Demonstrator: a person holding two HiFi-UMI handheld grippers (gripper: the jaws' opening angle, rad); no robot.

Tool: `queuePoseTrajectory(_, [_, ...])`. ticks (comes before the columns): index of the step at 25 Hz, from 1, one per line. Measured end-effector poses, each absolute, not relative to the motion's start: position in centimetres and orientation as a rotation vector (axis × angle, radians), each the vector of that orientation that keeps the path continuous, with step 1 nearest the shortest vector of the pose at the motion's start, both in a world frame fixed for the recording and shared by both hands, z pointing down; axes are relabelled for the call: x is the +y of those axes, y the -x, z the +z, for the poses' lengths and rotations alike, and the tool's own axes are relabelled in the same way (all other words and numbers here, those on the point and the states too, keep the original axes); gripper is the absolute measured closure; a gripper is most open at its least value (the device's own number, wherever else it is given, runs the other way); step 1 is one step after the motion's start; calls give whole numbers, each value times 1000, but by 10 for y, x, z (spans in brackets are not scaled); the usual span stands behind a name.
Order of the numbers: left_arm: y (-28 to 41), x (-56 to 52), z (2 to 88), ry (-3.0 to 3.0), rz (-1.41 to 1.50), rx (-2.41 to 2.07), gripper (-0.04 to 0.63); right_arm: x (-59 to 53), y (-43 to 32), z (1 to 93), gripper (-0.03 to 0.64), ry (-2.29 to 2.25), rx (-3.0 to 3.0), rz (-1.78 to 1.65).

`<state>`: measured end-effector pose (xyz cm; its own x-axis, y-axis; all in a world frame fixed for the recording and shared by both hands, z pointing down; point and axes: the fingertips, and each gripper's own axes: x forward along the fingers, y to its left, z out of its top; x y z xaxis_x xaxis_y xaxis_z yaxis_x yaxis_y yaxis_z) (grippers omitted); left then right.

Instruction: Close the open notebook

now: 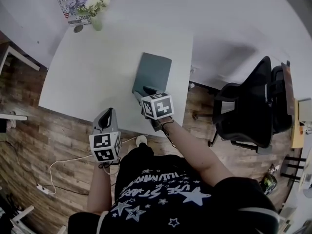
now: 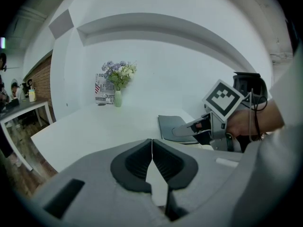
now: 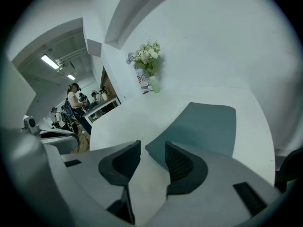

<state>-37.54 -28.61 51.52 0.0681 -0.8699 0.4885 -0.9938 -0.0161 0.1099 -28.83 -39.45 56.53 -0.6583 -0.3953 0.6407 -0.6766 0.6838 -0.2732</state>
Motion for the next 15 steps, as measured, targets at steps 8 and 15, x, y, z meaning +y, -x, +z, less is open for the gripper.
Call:
queuePoseTrajectory(8, [341, -258, 489, -1981, 397, -1853, 574, -368, 232, 519, 480, -899, -2415, 671])
queuePoseTrajectory(15, [292, -231, 473, -2026, 384, -1859, 574, -338, 164, 485, 545, -953, -2474, 592])
